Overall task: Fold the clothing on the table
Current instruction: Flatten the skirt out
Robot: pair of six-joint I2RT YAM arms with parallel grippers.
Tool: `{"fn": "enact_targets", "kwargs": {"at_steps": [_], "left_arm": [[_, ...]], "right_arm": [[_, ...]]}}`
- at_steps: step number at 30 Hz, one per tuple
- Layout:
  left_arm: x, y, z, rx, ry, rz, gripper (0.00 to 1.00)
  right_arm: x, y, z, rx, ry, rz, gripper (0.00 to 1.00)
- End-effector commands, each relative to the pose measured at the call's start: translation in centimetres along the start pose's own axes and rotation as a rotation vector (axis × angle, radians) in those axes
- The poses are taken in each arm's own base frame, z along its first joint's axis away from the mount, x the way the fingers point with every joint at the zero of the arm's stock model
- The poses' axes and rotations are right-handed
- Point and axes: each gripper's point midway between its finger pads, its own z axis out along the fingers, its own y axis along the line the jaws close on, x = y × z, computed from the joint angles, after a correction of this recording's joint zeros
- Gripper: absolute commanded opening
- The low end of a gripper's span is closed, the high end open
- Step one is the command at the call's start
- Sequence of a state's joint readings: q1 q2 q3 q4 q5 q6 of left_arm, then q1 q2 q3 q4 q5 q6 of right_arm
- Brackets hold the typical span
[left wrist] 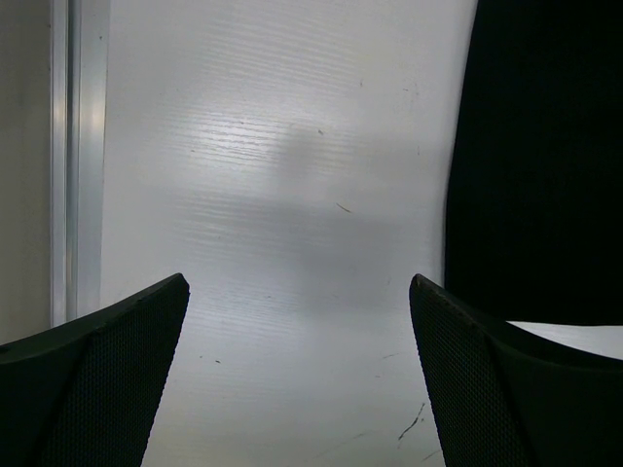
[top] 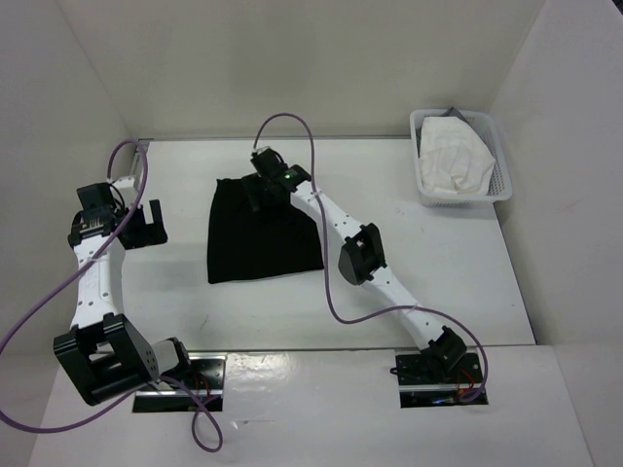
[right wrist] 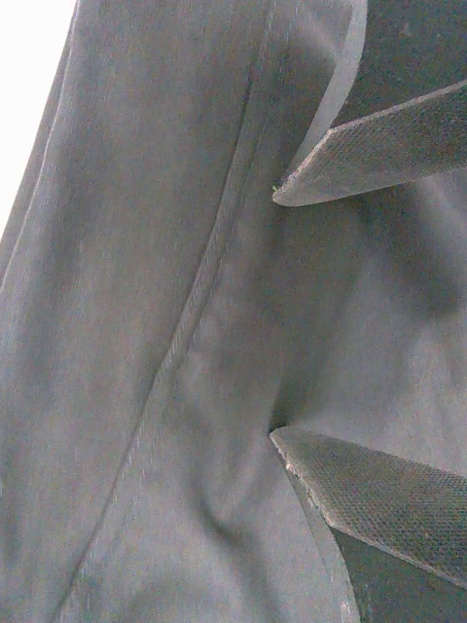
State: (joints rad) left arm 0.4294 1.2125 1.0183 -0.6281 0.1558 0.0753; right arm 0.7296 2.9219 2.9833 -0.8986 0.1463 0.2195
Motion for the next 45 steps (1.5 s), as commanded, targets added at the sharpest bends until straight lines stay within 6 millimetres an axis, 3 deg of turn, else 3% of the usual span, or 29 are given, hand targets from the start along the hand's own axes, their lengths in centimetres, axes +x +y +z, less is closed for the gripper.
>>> {"fn": "enact_targets", "kwargs": {"at_steps": [1, 7, 14, 21, 27, 28, 29, 30, 31, 32, 33, 34, 36, 42, 44, 45], "left_arm": [[-0.3, -0.3, -0.4, 0.018, -0.023, 0.009, 1.0], [-0.3, -0.3, -0.4, 0.018, -0.023, 0.009, 1.0], [-0.3, -0.3, -0.4, 0.018, -0.023, 0.009, 1.0], [-0.5, -0.8, -0.6, 0.044, -0.036, 0.02, 1.0], [-0.7, -0.8, -0.8, 0.042, -0.045, 0.032, 1.0], [-0.7, -0.8, -0.8, 0.042, -0.046, 0.032, 1.0], [-0.7, -0.8, -0.8, 0.042, -0.046, 0.032, 1.0], [-0.8, -0.8, -1.0, 0.041, -0.054, 0.033, 1.0], [-0.8, -0.8, -1.0, 0.041, -0.054, 0.033, 1.0], [-0.8, -0.8, -1.0, 0.041, -0.054, 0.033, 1.0], [-0.8, -0.9, -1.0, 0.05, -0.056, 0.034, 1.0], [-0.8, -0.9, -1.0, 0.05, -0.056, 0.034, 1.0], [-1.0, -1.0, -1.3, 0.048, -0.066, 0.036, 1.0], [-1.0, -1.1, -1.3, 0.057, -0.068, 0.036, 1.0], [-1.0, -1.3, -1.3, 0.066, -0.069, 0.037, 1.0], [-1.0, -1.3, -1.3, 0.066, -0.069, 0.037, 1.0]], "right_arm": [[-0.7, -2.3, -1.0, 0.018, 0.019, 0.031, 0.98], [0.1, -4.9, -1.0, 0.016, 0.075, 0.065, 0.98], [2.4, -8.6, -1.2, 0.132, 0.167, 0.066, 0.98], [3.8, -9.5, -2.6, 0.171, 0.235, 0.02, 0.98], [3.2, -9.4, -4.6, 0.159, 0.225, 0.023, 0.98], [4.9, -9.1, -4.5, 0.161, 0.265, 0.011, 0.98], [5.0, -9.0, -4.7, 0.152, 0.265, 0.012, 0.98], [3.0, -8.7, -5.7, 0.138, 0.195, 0.021, 0.98], [5.1, -8.6, -5.5, 0.14, 0.233, 0.009, 0.98], [5.1, -8.6, -5.8, 0.138, 0.223, 0.01, 0.98], [3.9, -7.8, -6.6, 0.122, 0.176, 0.008, 0.98], [5.5, -8.3, -6.4, 0.137, 0.204, 0.003, 0.98], [5.7, -7.4, -7.1, 0.131, 0.198, -0.028, 0.98], [9.4, -6.4, -7.6, 0.18, 0.219, -0.164, 0.98], [9.5, -6.1, -8.0, 0.178, 0.207, -0.203, 0.98], [10.8, -6.4, -7.9, 0.183, 0.237, -0.221, 0.98]]}}
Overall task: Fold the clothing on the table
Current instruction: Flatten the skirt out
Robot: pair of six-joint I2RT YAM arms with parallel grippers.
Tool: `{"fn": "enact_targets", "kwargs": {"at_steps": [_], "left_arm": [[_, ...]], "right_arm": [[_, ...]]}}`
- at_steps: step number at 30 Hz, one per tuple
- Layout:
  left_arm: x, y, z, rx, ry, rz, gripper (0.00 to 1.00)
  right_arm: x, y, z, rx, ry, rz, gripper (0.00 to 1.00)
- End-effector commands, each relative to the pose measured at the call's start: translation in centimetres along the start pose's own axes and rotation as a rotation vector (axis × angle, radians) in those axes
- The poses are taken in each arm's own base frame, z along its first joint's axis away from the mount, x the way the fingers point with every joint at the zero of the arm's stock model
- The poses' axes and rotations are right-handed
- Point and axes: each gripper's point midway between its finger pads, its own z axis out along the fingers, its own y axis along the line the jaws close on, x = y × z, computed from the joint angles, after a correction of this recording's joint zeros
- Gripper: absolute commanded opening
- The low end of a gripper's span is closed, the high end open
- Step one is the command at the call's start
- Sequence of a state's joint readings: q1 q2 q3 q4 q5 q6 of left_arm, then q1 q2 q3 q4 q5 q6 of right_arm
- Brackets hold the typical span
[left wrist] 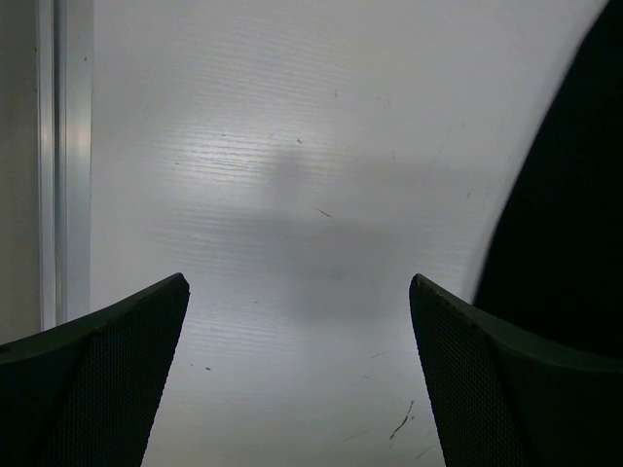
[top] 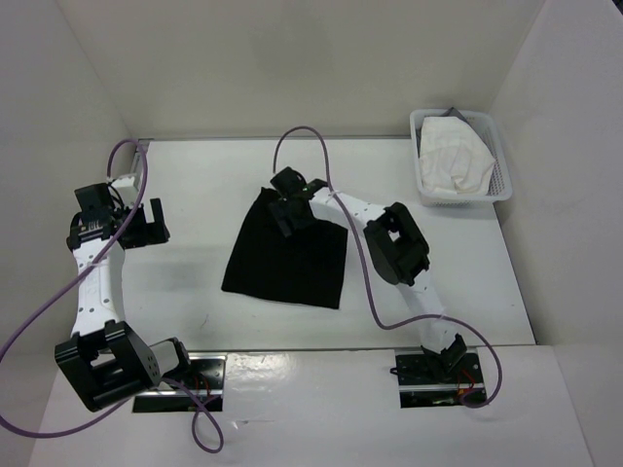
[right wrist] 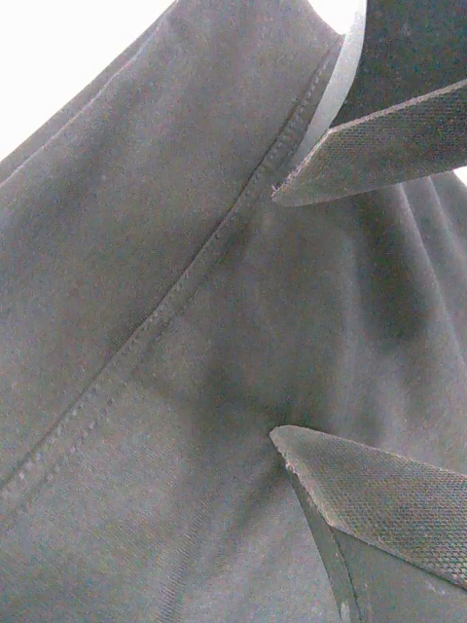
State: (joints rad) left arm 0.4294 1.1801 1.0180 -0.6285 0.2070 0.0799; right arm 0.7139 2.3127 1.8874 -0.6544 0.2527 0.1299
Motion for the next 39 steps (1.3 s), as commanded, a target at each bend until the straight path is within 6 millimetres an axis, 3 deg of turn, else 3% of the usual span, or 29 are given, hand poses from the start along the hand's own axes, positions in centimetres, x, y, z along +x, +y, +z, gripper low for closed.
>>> {"fn": "enact_targets", "kwargs": {"at_steps": [1, 10, 11, 16, 23, 27, 31, 34, 36, 39], "left_arm": [[-0.5, -0.4, -0.5, 0.021, -0.03, 0.026, 1.0], [-0.8, -0.5, -1.0, 0.027, -0.049, 0.04, 1.0], [-0.8, -0.5, -1.0, 0.027, -0.049, 0.04, 1.0], [-0.6, -0.9, -1.0, 0.051, -0.045, 0.048, 1.0], [-0.6, -1.1, -1.0, 0.061, -0.047, 0.058, 1.0], [-0.6, -1.3, -1.0, 0.07, -0.049, 0.058, 1.0], [-0.6, -1.3, -1.0, 0.07, -0.049, 0.058, 1.0], [-0.8, -1.4, -1.2, 0.078, -0.059, 0.061, 1.0], [-0.8, -1.4, -1.2, 0.078, -0.059, 0.061, 1.0], [-0.8, -1.4, -1.2, 0.078, -0.059, 0.061, 1.0]], "right_arm": [[1.9, 0.7, -0.3, 0.023, 0.008, -0.117, 0.98], [2.7, -0.2, -2.3, -0.011, -0.022, -0.282, 0.98], [3.5, -0.3, -1.9, -0.01, -0.006, -0.299, 0.98], [3.9, -1.4, -2.0, 0.026, -0.029, -0.377, 0.98], [2.0, -0.6, -3.4, -0.023, -0.076, -0.388, 0.98], [-0.8, 0.2, -7.7, -0.122, -0.168, -0.354, 0.98], [-3.7, -1.9, -11.8, -0.171, -0.255, -0.287, 0.98], [-4.2, -5.4, -12.7, -0.121, -0.279, -0.231, 0.98], [-3.9, -8.4, -12.1, -0.045, -0.258, -0.181, 0.98], [-1.6, -11.8, -10.9, 0.038, -0.189, -0.143, 0.98]]}}
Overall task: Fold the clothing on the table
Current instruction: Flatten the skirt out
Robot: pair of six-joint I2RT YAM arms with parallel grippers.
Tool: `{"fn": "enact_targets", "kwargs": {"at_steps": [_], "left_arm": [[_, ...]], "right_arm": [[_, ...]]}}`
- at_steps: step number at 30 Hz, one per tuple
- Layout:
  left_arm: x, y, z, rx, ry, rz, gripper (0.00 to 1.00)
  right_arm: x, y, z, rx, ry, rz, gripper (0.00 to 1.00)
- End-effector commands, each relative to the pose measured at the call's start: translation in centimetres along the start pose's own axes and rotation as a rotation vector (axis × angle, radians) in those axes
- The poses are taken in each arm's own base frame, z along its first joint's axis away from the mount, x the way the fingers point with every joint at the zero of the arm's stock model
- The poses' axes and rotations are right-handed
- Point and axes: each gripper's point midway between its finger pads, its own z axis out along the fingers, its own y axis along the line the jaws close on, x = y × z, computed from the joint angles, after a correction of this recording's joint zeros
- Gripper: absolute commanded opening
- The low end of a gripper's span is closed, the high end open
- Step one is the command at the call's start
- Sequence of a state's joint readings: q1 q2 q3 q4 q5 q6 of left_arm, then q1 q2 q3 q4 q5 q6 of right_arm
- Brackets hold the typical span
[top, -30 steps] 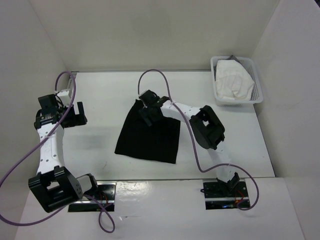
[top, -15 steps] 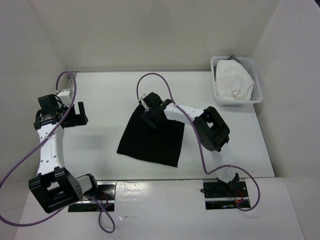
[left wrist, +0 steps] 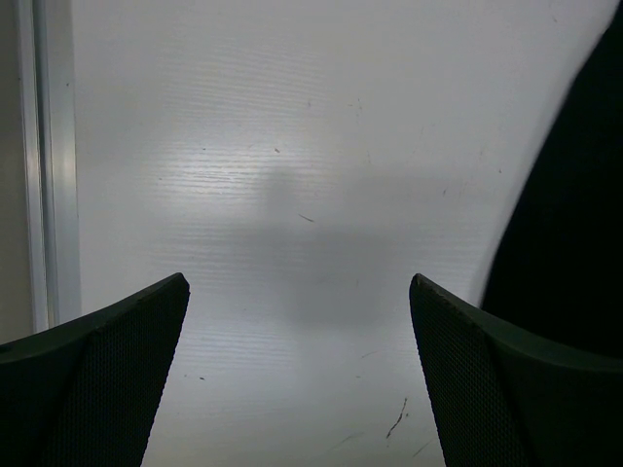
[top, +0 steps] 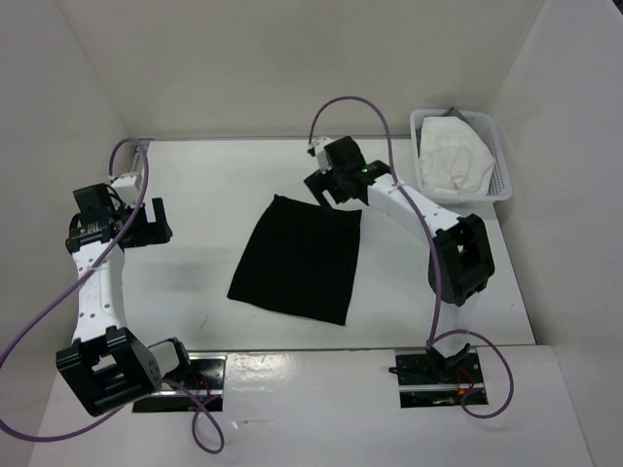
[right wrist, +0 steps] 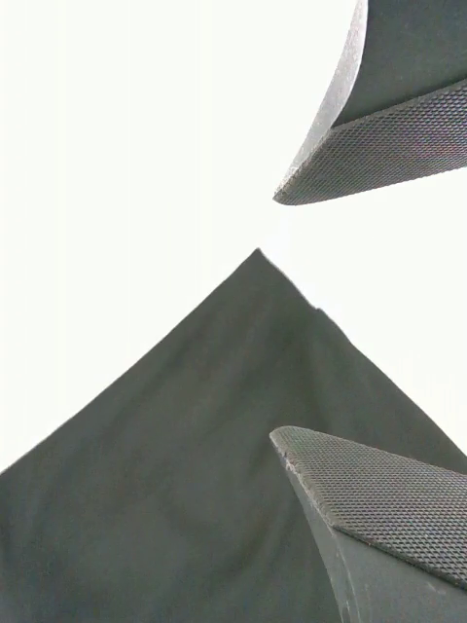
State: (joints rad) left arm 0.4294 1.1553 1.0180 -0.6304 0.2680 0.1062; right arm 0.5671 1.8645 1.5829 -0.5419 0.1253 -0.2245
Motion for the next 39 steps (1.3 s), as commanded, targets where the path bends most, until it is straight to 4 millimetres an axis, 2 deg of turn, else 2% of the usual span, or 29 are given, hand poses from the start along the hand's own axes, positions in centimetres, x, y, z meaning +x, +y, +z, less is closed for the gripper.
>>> {"fn": "enact_targets", "kwargs": {"at_steps": [1, 9, 14, 18, 22, 28, 32, 38, 39], "left_arm": [[-0.3, -0.4, -0.6, 0.021, -0.026, 0.029, 1.0], [-0.5, -0.4, -0.8, 0.019, -0.035, 0.041, 1.0], [-0.5, -0.4, -0.8, 0.019, -0.035, 0.041, 1.0], [-0.5, -0.4, -0.8, 0.019, -0.035, 0.041, 1.0], [-0.5, -0.4, -0.8, 0.019, -0.035, 0.041, 1.0], [-0.5, -0.4, -0.8, 0.019, -0.035, 0.041, 1.0], [-0.3, -0.4, -0.6, 0.021, -0.027, 0.038, 1.0], [-0.3, -0.4, -0.6, 0.021, -0.027, 0.038, 1.0], [-0.3, -0.4, -0.6, 0.021, -0.027, 0.038, 1.0]], "right_arm": [[2.5, -3.0, -0.2, 0.09, 0.064, 0.041, 0.98], [7.8, -3.0, 0.2, 0.125, 0.187, 0.065, 0.98], [9.2, -3.4, 0.1, 0.143, 0.229, 0.073, 0.98], [10.7, -3.1, 1.1, 0.145, 0.276, 0.063, 0.98], [11.2, -3.2, 1.8, 0.162, 0.29, 0.068, 0.98], [12.8, -3.0, 3.6, 0.172, 0.337, 0.056, 0.98], [13.2, -3.6, 5.1, 0.199, 0.352, 0.058, 0.98], [12.7, -6.0, 6.4, 0.282, 0.359, 0.019, 0.98], [12.0, -6.8, 6.4, 0.304, 0.339, 0.023, 0.98]]}}
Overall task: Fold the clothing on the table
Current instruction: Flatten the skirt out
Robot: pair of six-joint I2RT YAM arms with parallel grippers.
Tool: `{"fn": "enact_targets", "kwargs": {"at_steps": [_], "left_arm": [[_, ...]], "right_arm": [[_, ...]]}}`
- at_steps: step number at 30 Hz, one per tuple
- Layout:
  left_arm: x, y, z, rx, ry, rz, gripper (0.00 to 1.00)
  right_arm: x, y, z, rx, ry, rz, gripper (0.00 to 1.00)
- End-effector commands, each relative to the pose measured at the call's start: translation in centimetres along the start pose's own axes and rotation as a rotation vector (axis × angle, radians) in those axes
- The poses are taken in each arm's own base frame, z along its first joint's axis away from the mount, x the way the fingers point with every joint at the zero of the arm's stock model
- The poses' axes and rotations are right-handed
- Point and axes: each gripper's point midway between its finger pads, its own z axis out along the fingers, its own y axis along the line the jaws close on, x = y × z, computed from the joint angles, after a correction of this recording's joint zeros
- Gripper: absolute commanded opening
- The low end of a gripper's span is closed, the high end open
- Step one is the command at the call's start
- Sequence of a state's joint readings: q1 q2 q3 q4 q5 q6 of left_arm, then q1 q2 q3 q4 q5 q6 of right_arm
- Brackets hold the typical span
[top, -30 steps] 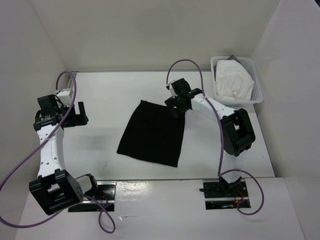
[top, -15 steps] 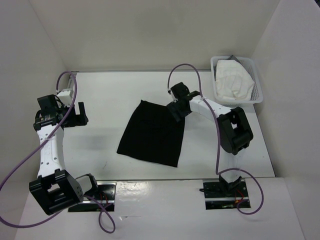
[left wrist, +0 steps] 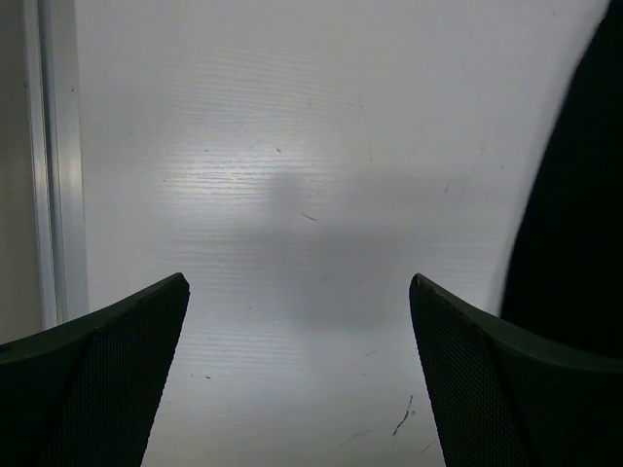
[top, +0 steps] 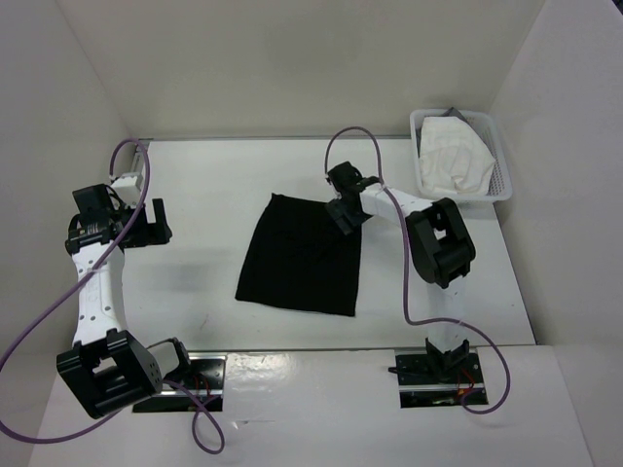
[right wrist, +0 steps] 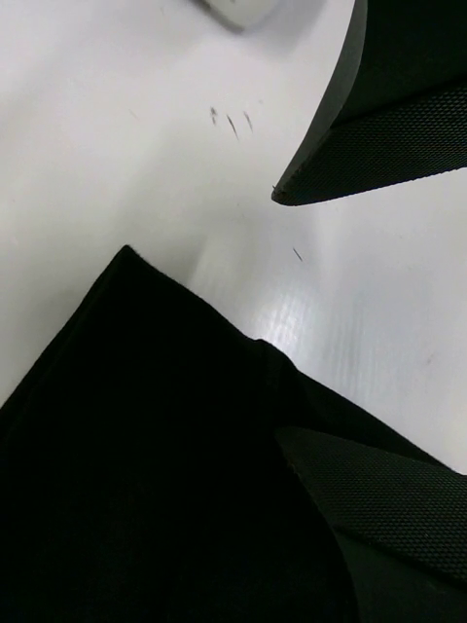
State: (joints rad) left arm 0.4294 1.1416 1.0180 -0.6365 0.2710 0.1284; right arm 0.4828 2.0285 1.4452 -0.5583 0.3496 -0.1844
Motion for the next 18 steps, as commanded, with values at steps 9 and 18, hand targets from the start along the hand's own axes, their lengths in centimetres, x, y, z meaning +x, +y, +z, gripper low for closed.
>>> {"fn": "enact_targets", "kwargs": {"at_steps": [9, 18], "left_arm": [[0.0, -0.2, -0.3, 0.01, -0.017, 0.013, 1.0], [0.5, -2.6, 0.4, 0.101, 0.017, 0.074, 1.0]], "right_arm": [[-6.3, -4.1, 1.4, 0.137, -0.107, 0.0, 0.98], [-11.7, -5.7, -2.4, 0.125, -0.238, 0.07, 0.98]]}}
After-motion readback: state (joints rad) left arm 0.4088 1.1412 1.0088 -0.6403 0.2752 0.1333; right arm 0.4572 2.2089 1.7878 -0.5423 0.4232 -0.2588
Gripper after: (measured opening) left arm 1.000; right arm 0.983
